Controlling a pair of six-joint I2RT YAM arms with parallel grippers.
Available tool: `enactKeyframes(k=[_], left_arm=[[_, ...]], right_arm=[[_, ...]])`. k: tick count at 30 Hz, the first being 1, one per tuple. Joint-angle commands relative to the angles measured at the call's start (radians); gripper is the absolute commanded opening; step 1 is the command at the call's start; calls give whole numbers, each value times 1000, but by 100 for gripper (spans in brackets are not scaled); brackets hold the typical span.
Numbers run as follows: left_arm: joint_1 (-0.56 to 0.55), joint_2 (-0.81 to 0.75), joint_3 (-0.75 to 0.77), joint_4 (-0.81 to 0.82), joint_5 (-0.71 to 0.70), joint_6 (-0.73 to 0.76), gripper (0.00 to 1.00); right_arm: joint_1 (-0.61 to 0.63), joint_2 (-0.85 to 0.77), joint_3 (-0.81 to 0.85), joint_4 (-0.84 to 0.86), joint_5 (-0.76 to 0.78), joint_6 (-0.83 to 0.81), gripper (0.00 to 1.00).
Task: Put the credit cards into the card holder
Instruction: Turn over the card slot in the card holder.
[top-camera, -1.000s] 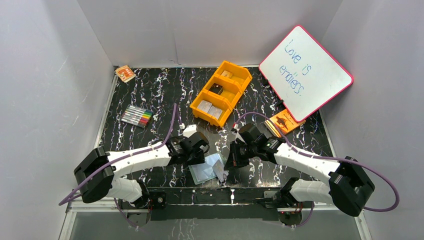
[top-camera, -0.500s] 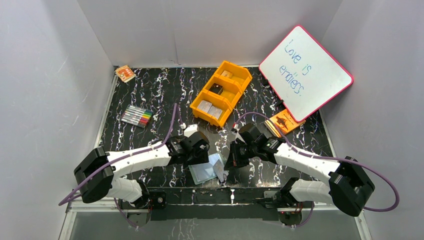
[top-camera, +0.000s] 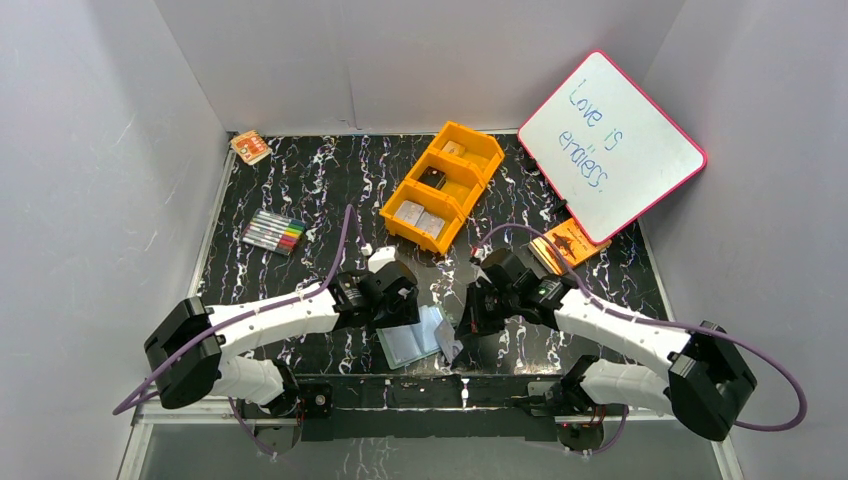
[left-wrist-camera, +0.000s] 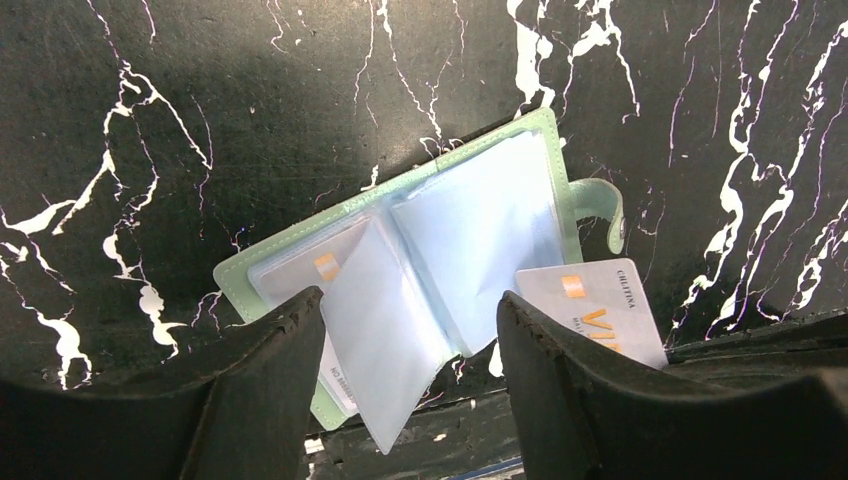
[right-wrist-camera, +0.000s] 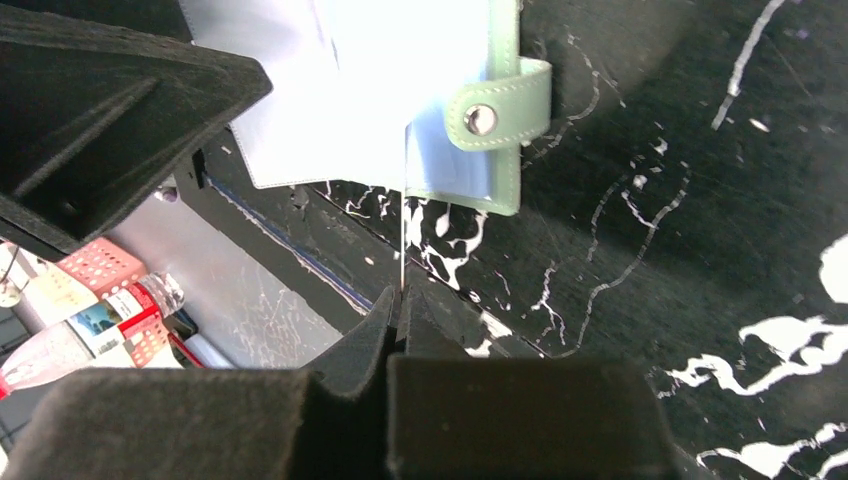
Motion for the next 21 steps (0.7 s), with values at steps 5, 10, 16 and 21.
enactKeyframes(k=[5, 10, 16, 21], left_arm=[[5, -29, 7, -73, -48, -16, 53], [5, -76, -27, -120, -93, -38, 48], [5, -108, -70, -174, -141, -81, 46], [5, -156, -119, -193, -131, -147, 44]], right_arm=[[5, -171, 84, -140, 134, -10, 0], [9, -149, 130, -68, 7, -58, 0], [26, -14, 143, 74, -78, -72, 0], [26, 96, 134, 162, -94, -76, 0]])
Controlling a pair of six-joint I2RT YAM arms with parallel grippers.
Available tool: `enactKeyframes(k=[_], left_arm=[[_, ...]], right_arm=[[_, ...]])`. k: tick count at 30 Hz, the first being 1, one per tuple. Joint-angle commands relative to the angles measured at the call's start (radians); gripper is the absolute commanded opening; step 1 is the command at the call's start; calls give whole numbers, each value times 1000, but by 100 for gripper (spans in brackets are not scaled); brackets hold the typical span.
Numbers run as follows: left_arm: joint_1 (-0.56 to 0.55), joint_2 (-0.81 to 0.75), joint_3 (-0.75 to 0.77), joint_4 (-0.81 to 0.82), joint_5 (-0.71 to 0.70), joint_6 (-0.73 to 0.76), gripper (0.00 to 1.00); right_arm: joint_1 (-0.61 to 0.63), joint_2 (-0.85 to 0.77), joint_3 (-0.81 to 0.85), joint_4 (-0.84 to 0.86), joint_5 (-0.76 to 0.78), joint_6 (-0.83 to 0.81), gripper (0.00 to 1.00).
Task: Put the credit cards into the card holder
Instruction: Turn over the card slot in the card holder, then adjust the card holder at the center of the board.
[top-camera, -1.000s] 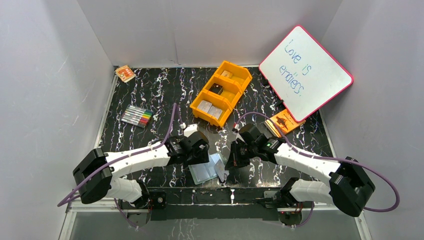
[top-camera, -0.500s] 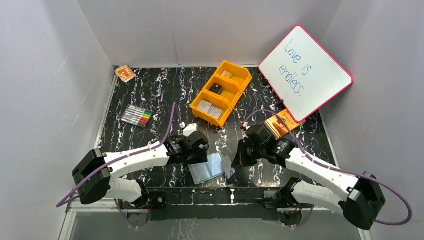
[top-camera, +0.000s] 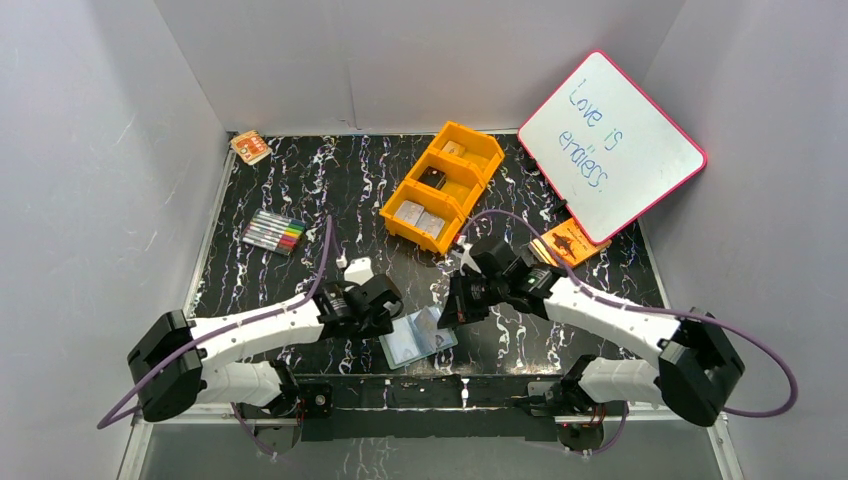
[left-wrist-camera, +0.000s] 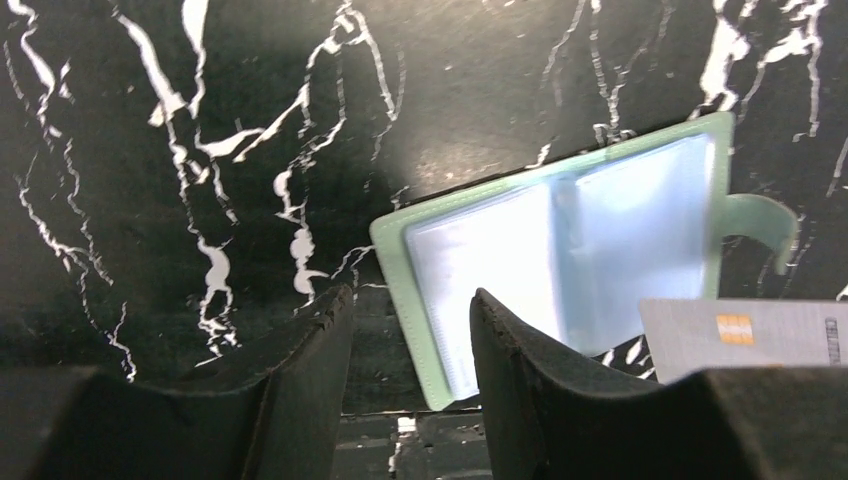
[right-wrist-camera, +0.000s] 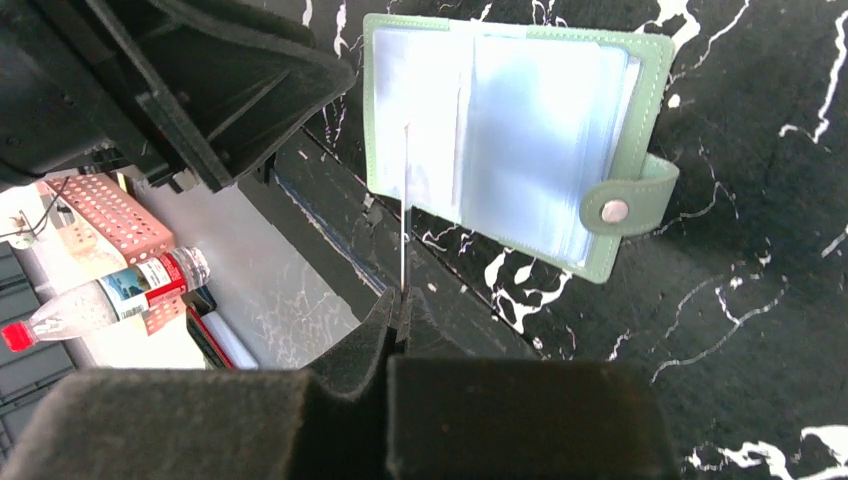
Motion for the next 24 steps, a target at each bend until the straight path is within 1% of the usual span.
enactKeyframes(k=[1, 6, 11, 19, 24], left_arm=[[4, -70, -47, -53, -25, -78, 43], [5, -84, -91, -13, 13, -84, 40], [5, -4, -95, 64, 61, -43, 34], [23, 129, -35, 140, 81, 44, 27], [63, 198, 17, 181, 101, 114, 26]], right_arm=[[6, 68, 21, 131, -43, -22, 0], [5, 102, 8, 158, -24, -23, 0], [6, 95, -24, 179, -7, -14, 0], [5, -13, -96, 180, 63, 10, 0], [6, -92, -139, 157, 103, 15, 0]])
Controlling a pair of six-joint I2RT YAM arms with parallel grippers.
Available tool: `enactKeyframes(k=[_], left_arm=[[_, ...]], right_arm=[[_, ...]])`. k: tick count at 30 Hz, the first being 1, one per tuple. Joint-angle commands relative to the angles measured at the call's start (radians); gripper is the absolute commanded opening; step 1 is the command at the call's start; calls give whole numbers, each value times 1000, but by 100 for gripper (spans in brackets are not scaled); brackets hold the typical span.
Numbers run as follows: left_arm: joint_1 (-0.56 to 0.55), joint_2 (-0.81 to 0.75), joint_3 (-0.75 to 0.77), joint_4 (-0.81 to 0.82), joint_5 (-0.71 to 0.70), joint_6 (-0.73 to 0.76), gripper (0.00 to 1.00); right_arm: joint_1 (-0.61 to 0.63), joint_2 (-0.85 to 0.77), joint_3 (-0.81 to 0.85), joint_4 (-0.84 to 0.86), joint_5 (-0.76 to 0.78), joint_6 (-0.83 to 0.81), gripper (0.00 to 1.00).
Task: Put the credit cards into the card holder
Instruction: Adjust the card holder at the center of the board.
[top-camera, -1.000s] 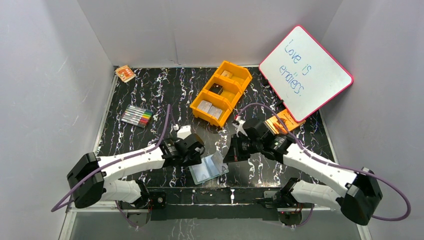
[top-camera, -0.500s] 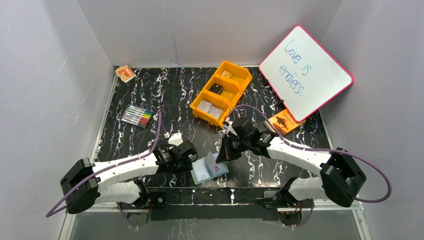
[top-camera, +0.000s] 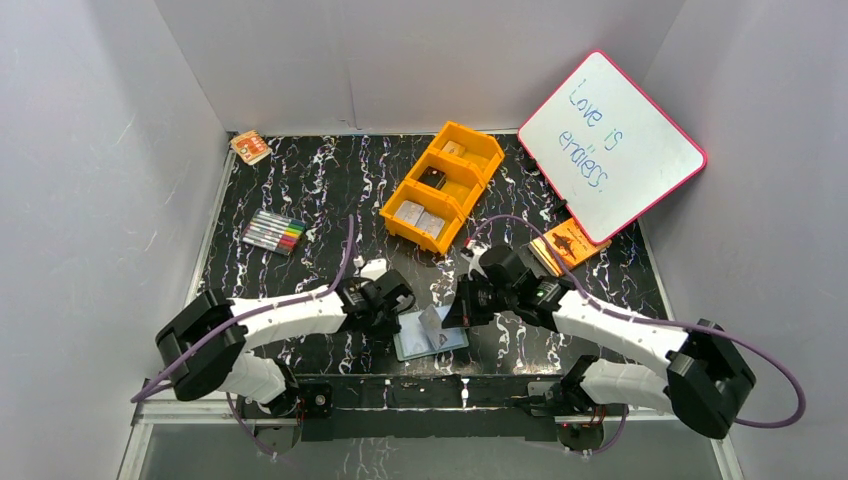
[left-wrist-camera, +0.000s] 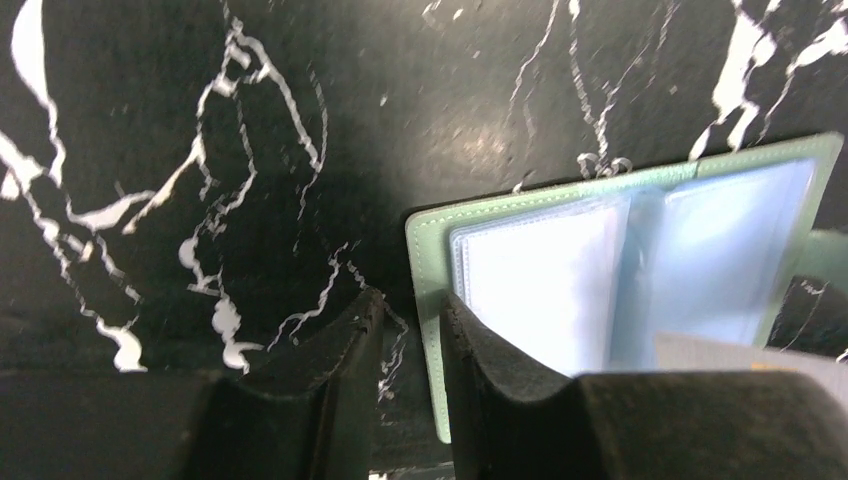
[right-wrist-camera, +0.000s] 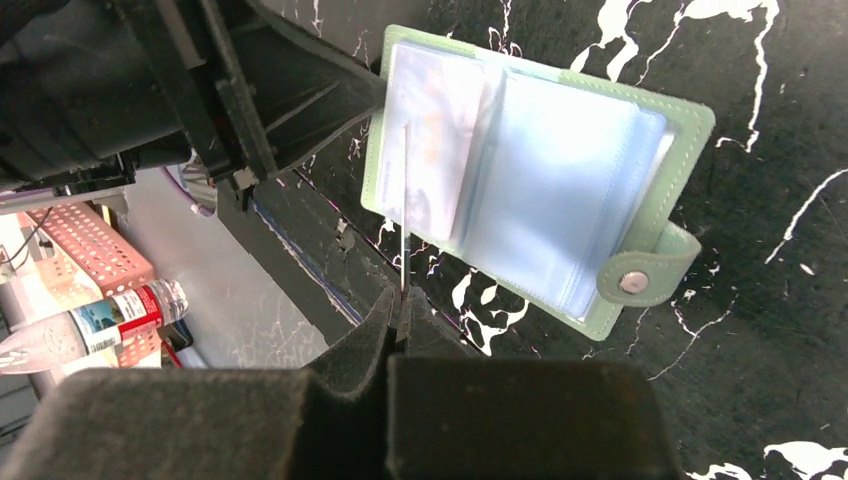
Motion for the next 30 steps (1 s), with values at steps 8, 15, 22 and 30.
enactKeyframes(k=[8, 15, 22, 30], left_arm=[[82, 78, 122, 30, 22, 154, 25], [82, -47, 74, 10, 27, 113, 43], [81, -120, 10, 61, 115, 72, 54], [82, -93, -17, 129, 189, 62, 48]], right_arm=[[6, -171, -94, 25, 178, 56, 0], [5, -188, -148, 155, 223, 114, 0], [6, -153, -212, 316, 230, 189, 0], [6, -87, -209, 326, 205, 186, 0]])
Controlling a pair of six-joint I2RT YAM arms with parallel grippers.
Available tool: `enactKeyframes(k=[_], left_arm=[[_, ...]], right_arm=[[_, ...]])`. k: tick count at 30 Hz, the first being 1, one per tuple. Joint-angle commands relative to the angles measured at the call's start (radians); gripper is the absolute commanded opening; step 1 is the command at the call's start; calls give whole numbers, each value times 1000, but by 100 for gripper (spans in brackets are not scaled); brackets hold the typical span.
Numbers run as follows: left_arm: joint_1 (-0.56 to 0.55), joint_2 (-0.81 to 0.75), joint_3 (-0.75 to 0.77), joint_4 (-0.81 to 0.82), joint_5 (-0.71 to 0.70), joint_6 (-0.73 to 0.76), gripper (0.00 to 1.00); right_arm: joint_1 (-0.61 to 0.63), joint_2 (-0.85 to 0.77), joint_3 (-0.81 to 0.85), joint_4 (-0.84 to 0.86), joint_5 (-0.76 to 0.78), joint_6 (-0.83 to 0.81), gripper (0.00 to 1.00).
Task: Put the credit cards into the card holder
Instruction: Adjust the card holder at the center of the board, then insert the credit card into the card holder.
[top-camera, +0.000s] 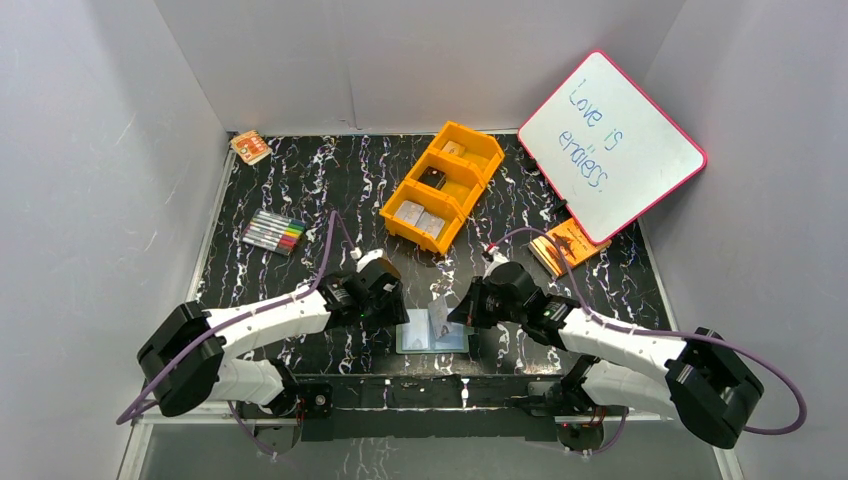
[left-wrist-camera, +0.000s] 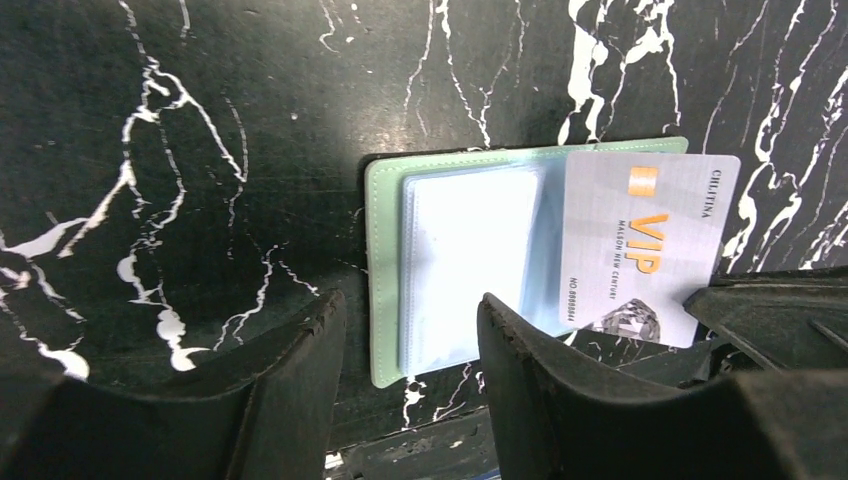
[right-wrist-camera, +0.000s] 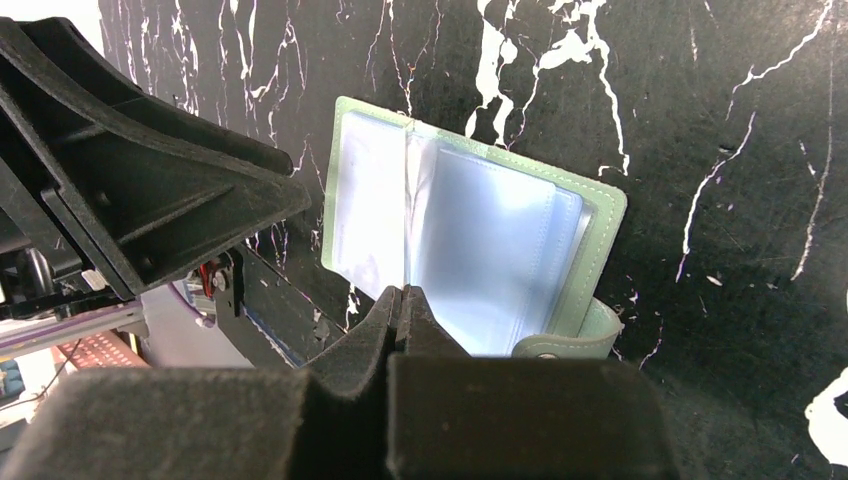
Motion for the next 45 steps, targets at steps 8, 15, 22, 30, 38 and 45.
enactKeyframes(k=[8, 15, 22, 30, 38, 45], left_arm=[[3, 27, 5, 59, 72, -4, 44], [3, 38, 0, 26, 33, -26, 39], [3, 48, 1, 0, 8, -28, 37], [3, 59, -11, -25, -13, -33, 34], [3, 75, -20, -29, -18, -37, 32], [3, 76, -20, -29, -17, -37, 31]], right_arm=[[6, -4, -25, 76, -1, 11, 0], [6, 28, -13, 68, -35, -5, 0], [6, 53, -10, 75, -53, 13, 0], [5, 38, -21, 44, -53, 40, 0], [6, -7, -33, 10, -61, 55, 0], [6, -1, -40, 32, -86, 55, 0]])
